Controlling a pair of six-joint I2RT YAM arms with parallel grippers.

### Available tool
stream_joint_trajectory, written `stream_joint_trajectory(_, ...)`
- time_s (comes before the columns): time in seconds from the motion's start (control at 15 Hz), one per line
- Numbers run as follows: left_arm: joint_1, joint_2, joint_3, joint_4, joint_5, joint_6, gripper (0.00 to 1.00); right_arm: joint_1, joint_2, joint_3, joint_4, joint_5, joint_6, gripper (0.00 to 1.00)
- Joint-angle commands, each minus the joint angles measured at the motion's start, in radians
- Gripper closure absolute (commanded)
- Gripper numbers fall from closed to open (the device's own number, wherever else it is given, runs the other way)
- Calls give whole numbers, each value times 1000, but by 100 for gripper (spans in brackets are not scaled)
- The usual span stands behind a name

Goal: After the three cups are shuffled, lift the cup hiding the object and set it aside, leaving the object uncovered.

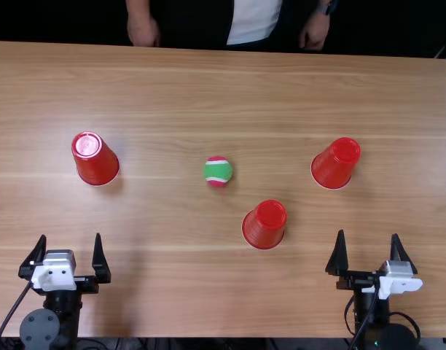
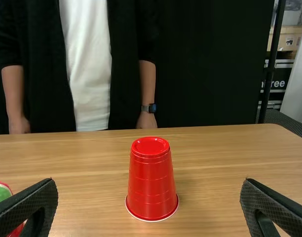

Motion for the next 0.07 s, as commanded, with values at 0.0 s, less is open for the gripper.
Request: stream_joint_trajectory(0.0, -3, -9, -52, -21, 9, 4, 0, -15, -13, -14, 1, -6, 2, 0)
